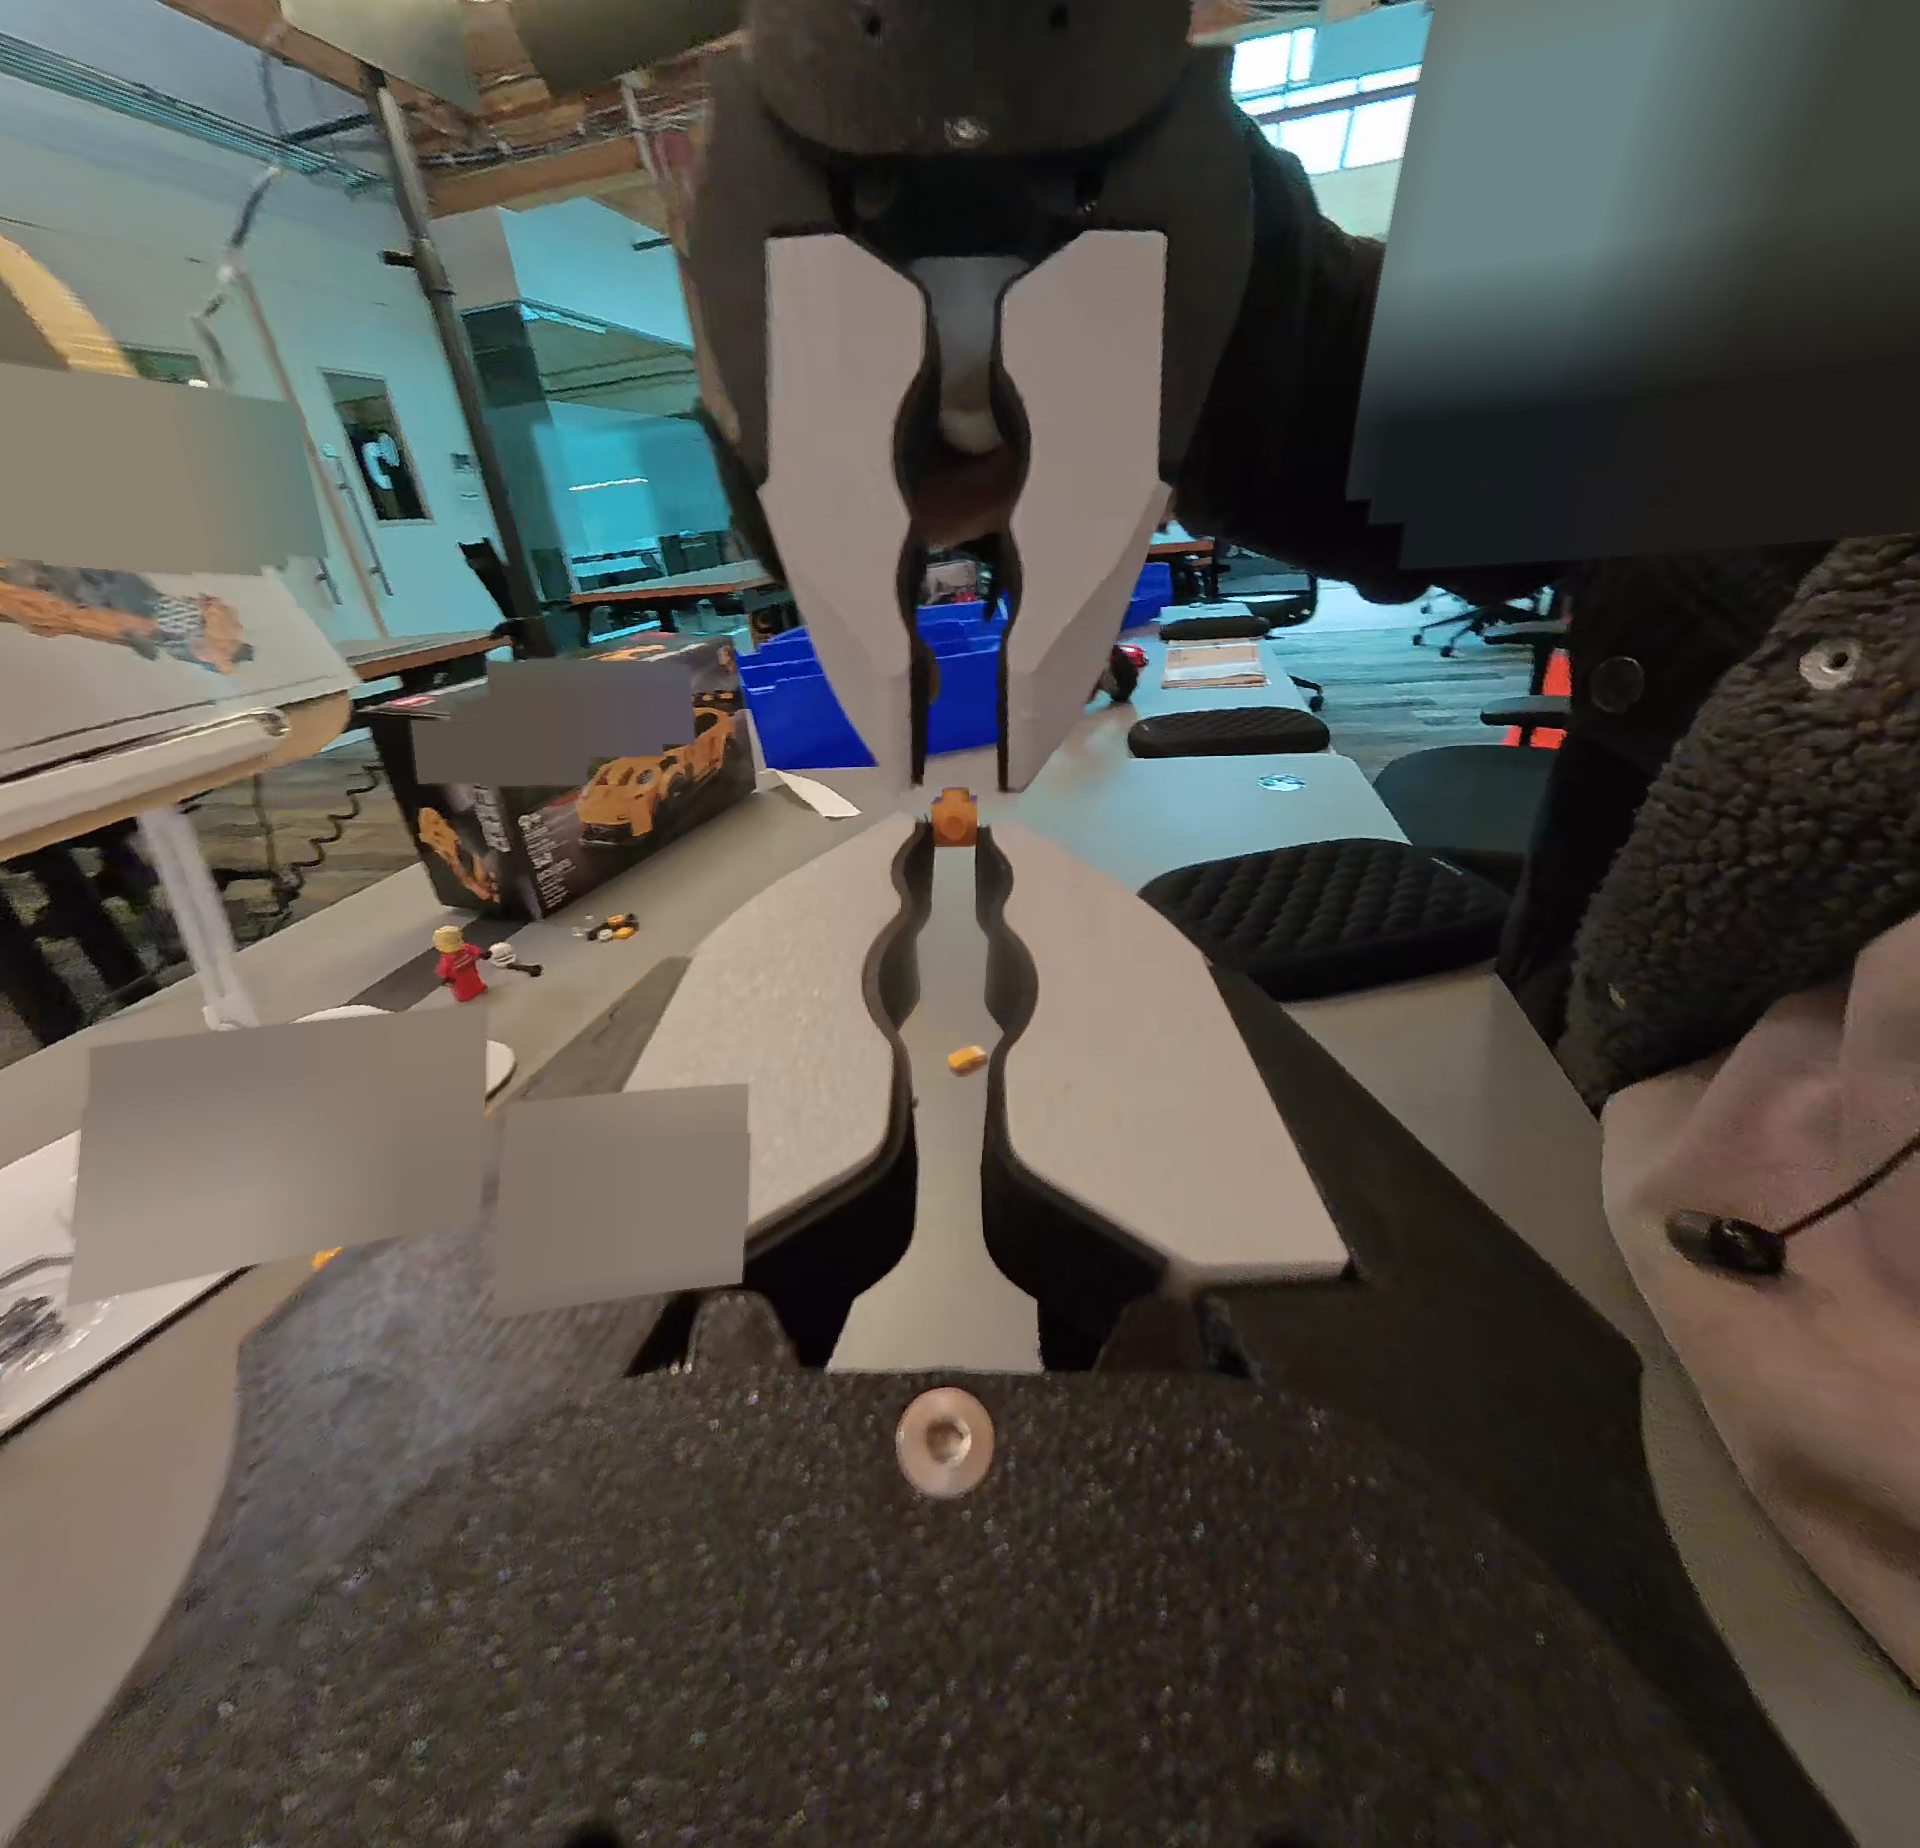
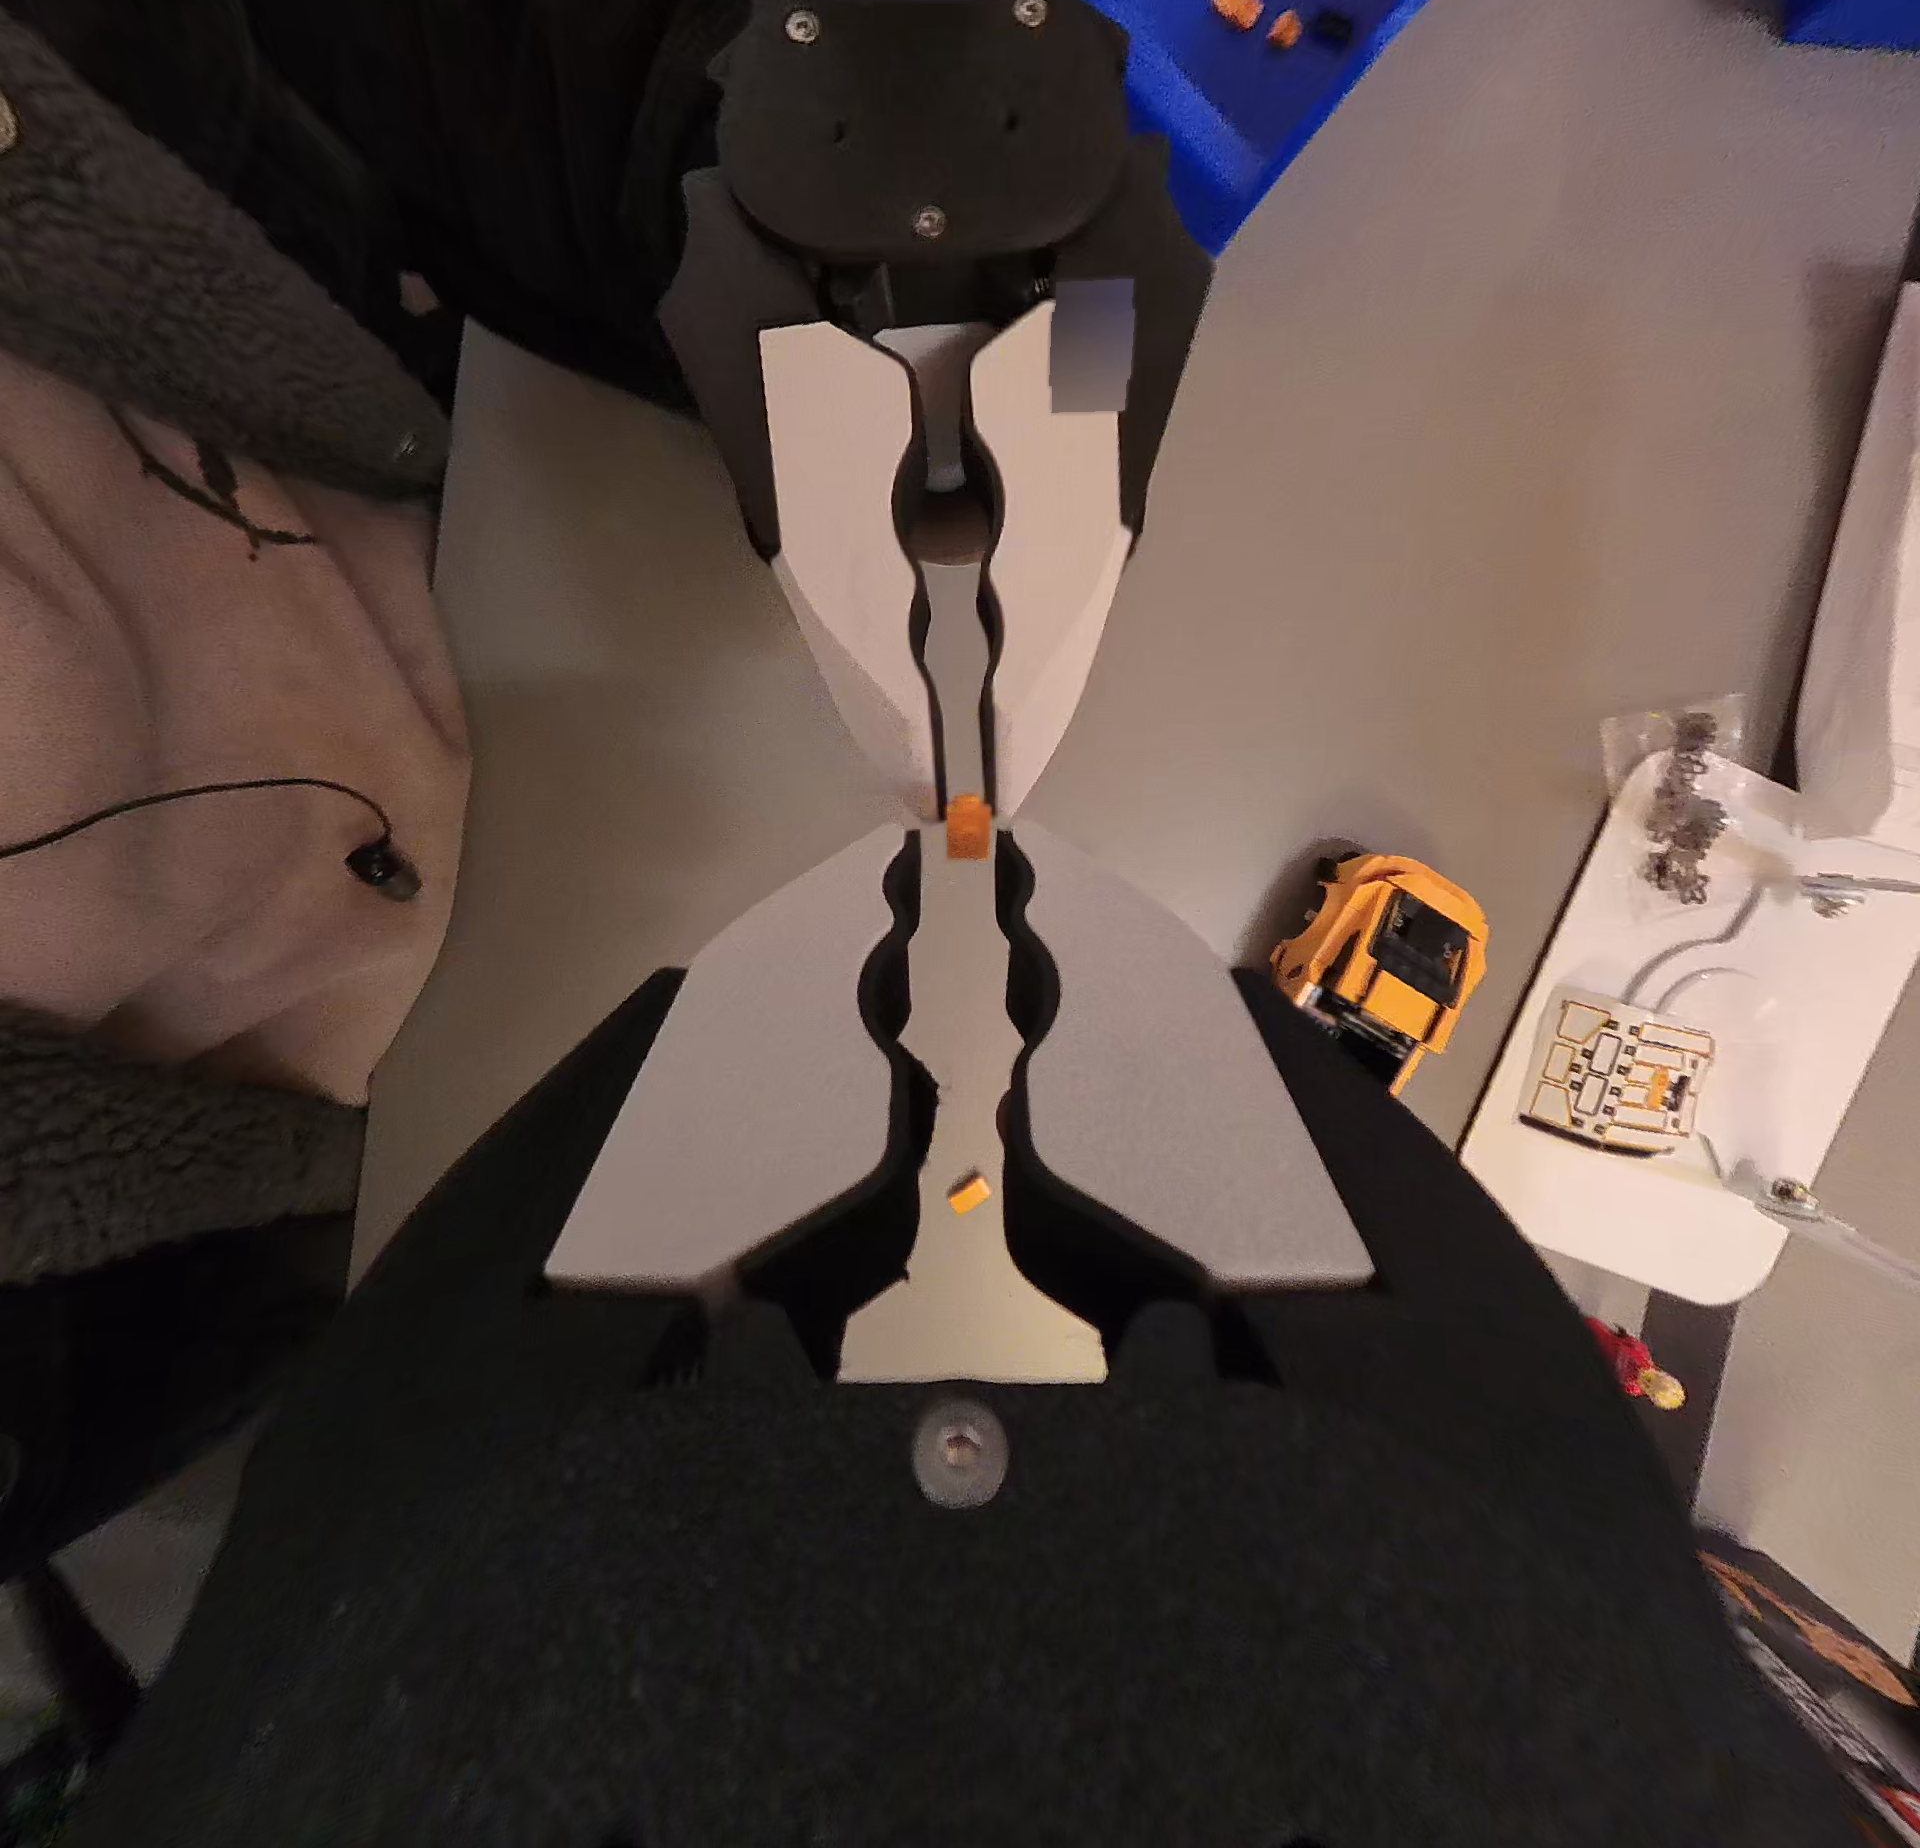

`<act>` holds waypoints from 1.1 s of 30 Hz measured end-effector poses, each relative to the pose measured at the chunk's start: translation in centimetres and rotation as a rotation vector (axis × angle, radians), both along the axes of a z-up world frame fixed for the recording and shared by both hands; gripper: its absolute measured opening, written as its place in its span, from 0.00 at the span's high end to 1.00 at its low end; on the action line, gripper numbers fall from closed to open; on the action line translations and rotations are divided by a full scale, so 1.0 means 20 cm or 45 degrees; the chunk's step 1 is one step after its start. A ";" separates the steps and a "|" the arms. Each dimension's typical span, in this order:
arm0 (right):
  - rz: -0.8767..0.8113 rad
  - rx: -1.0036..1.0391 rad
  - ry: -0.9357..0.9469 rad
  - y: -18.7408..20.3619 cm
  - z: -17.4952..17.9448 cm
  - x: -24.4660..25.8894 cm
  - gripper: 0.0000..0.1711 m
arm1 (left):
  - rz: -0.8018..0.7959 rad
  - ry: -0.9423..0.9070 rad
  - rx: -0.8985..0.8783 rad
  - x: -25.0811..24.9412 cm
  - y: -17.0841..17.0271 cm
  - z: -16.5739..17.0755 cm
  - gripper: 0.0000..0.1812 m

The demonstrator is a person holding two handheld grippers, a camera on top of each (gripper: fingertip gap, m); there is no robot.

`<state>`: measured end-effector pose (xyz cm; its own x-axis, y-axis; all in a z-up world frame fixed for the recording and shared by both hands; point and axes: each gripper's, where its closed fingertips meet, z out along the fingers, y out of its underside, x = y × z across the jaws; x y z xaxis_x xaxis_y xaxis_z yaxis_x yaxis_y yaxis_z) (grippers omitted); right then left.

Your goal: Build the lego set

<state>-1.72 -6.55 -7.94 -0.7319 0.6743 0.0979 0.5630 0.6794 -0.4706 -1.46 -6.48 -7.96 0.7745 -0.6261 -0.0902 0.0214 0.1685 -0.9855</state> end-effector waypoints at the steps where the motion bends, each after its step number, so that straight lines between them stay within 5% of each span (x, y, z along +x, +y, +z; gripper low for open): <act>1: -0.027 0.000 0.033 0.02 0.00 -0.01 0.92 | 0.030 -0.015 0.000 -0.03 0.01 0.01 0.96; 8: -0.191 -0.252 0.270 0.12 -0.13 -0.05 0.89 | 0.090 -0.124 0.002 -0.14 0.02 0.04 0.96; 16: -0.168 -0.693 0.388 0.06 -0.05 -0.08 0.89 | 0.015 -0.136 -0.029 -0.09 0.04 -0.03 0.96; 33: -0.022 -0.643 0.278 0.03 -0.19 0.00 0.96 | -0.140 -0.031 -0.220 0.01 0.05 -0.18 0.96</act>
<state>-1.67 -5.87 -11.71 -0.7194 0.6884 -0.0926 0.4250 0.3307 -0.8426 -1.22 -5.53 -11.52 0.7013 -0.7115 0.0437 0.0541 -0.0080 -0.9985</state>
